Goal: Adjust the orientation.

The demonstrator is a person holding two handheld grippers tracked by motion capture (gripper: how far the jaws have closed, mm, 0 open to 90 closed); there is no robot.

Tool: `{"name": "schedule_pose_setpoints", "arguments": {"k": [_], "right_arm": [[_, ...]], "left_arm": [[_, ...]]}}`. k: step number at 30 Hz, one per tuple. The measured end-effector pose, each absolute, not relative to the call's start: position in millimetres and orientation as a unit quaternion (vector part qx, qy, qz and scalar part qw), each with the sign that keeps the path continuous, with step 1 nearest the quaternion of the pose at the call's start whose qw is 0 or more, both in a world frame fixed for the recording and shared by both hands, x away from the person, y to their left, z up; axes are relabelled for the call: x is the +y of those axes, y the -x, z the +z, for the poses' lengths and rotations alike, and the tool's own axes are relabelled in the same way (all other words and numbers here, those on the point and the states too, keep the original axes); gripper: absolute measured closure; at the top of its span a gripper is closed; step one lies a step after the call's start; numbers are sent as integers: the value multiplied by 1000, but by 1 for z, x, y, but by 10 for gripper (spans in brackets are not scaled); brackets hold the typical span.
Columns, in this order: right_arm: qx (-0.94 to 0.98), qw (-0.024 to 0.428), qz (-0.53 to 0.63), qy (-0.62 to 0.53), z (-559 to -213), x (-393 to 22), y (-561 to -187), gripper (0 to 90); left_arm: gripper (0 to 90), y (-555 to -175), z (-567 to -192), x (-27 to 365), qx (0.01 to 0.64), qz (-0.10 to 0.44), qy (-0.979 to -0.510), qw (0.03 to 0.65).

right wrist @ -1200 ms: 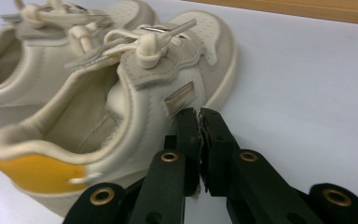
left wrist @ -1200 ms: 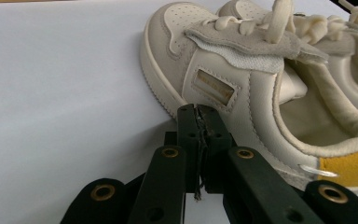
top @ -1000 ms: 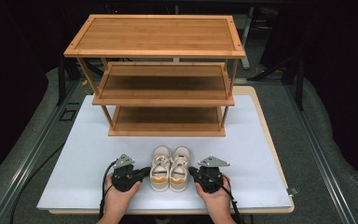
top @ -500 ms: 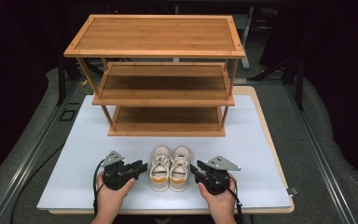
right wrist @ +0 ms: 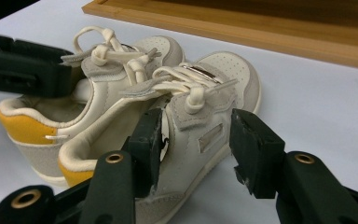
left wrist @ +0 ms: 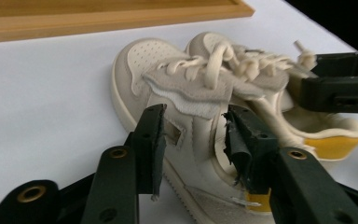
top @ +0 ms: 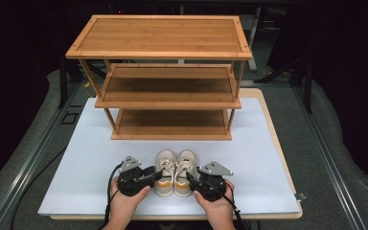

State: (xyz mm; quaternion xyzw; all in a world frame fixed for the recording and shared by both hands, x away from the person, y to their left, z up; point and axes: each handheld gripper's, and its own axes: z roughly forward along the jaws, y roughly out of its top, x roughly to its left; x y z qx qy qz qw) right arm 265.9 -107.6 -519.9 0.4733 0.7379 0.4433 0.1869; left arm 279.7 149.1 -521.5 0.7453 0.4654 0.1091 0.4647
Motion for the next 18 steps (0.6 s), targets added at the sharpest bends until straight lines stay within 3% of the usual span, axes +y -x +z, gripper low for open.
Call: {"name": "schedule_pose_setpoints", "arguments": {"k": [18], "right_arm": [[705, 196, 436, -523, -529, -95, -263, 575]], "left_arm": [[570, -280, -532, 143, 498, 123, -718, 470]]}}
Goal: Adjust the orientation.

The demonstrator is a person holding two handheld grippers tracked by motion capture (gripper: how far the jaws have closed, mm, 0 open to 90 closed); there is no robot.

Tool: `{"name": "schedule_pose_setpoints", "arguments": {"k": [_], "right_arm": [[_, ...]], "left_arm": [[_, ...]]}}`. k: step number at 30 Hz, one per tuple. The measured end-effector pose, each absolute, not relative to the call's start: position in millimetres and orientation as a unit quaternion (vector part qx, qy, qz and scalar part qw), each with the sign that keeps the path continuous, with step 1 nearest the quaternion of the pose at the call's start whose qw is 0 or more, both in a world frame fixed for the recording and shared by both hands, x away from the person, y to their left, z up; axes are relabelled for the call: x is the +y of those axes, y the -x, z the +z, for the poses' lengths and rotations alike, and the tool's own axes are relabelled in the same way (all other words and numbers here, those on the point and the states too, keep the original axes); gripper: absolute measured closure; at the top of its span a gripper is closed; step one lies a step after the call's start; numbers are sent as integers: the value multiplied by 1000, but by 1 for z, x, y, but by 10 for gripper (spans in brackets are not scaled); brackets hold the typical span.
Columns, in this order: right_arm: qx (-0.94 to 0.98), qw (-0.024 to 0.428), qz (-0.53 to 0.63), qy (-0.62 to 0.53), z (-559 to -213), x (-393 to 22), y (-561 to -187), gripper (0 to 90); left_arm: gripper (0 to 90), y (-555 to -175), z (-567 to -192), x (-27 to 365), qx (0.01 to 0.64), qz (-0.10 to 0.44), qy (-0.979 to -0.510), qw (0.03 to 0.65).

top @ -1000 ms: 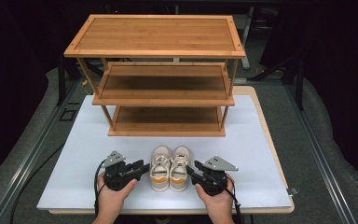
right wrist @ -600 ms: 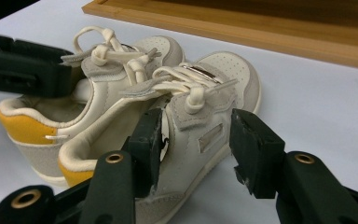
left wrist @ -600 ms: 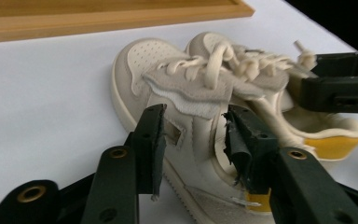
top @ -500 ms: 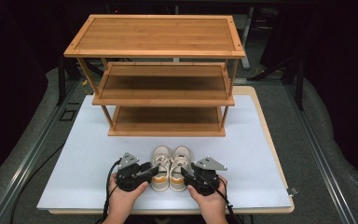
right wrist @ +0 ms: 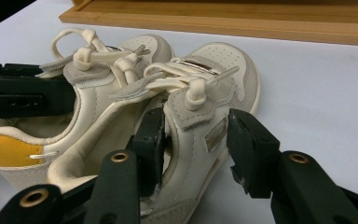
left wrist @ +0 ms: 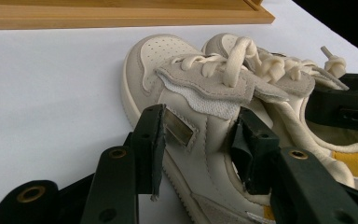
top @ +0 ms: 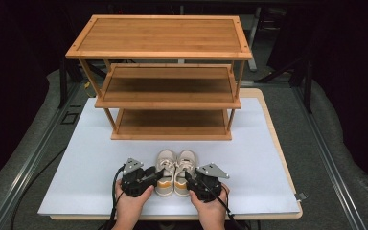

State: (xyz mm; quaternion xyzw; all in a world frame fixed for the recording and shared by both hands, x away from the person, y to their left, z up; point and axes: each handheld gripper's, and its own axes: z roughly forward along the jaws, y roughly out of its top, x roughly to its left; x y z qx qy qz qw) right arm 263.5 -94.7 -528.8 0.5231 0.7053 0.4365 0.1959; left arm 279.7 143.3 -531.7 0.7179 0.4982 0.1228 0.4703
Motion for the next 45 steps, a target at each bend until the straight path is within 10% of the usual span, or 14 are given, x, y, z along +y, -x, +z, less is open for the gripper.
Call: {"name": "schedule_pose_setpoints", "arguments": {"k": [45], "right_arm": [[676, 173, 451, -557, -536, -94, -267, 583]], "left_arm": [[555, -277, -537, 137, 545, 121, -678, 478]]}}
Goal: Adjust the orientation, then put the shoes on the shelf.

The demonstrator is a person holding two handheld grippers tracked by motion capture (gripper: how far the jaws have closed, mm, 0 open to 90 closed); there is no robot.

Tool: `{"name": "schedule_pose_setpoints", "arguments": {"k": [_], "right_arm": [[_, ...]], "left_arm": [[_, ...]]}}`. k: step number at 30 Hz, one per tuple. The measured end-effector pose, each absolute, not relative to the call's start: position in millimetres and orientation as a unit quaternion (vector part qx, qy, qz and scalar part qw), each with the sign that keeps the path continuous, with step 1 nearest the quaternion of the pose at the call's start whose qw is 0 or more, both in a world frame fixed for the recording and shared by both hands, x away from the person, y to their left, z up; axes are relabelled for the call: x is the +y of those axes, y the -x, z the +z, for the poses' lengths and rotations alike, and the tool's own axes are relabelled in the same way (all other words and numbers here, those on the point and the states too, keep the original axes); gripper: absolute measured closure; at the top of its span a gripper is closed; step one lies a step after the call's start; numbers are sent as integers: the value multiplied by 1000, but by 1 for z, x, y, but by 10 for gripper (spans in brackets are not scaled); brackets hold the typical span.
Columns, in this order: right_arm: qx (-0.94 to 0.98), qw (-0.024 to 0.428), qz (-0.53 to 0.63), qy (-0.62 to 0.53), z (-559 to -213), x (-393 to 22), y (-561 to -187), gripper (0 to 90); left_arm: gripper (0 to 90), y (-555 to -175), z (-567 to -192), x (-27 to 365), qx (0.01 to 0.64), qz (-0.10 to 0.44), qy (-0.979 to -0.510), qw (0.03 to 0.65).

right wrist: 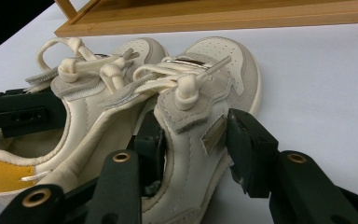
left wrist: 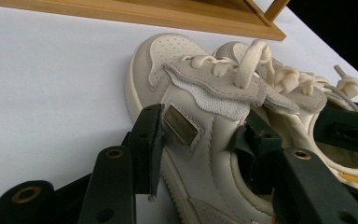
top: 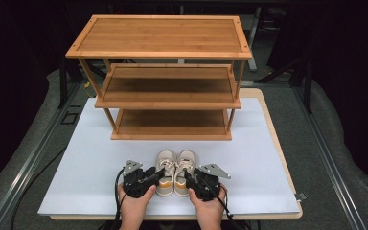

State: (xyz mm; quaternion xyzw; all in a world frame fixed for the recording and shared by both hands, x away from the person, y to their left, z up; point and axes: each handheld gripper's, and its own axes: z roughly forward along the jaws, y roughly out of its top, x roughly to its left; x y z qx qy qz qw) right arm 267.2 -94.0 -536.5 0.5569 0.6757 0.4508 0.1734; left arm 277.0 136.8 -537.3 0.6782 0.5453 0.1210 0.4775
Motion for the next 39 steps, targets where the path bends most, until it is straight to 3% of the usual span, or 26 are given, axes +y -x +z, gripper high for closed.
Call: {"name": "schedule_pose_setpoints", "arguments": {"k": [39], "right_arm": [[658, 156, 472, -566, -538, -96, -268, 599]], "left_arm": [[588, -276, -537, 136, 544, 116, -671, 491]]}}
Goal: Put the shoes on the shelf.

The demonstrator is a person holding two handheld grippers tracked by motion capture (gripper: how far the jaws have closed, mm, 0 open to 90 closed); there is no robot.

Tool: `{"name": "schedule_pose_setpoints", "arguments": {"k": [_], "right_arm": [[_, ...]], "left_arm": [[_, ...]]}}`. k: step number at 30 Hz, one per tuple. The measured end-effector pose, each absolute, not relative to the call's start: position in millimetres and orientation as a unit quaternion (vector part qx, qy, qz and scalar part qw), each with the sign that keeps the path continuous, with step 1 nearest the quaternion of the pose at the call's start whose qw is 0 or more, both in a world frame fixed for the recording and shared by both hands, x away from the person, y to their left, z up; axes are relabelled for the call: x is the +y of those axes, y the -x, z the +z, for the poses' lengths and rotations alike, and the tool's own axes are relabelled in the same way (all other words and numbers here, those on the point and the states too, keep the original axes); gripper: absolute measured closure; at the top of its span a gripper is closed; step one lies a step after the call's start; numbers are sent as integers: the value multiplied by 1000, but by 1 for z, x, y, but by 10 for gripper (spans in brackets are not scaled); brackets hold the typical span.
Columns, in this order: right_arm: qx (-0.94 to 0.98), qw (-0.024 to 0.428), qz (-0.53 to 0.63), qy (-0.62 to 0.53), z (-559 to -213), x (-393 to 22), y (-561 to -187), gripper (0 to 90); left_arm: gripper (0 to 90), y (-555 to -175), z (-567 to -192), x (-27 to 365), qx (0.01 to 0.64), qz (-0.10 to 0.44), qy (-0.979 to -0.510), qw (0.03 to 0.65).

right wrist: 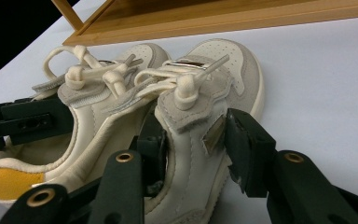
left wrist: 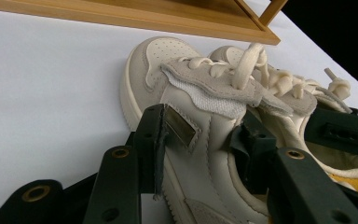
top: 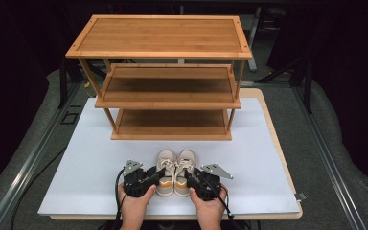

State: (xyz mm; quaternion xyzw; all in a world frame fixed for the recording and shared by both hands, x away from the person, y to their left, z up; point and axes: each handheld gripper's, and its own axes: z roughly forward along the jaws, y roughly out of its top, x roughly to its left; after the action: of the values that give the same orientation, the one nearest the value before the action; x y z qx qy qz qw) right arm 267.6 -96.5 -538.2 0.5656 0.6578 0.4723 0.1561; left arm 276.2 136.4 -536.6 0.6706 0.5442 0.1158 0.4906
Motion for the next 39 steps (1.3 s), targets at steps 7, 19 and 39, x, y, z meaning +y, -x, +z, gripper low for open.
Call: {"name": "schedule_pose_setpoints", "arguments": {"k": [7, 19, 39], "right_arm": [[652, 151, 475, -571, -537, -97, -268, 599], [646, 152, 479, -575, -530, -94, -270, 599], [611, 172, 511, -579, -512, -90, -274, 604]], "left_arm": [[587, -277, -534, 136, 544, 114, -673, 488], [588, -278, -529, 140, 550, 115, -660, 498], [590, -282, -506, 138, 557, 134, -633, 520]]}}
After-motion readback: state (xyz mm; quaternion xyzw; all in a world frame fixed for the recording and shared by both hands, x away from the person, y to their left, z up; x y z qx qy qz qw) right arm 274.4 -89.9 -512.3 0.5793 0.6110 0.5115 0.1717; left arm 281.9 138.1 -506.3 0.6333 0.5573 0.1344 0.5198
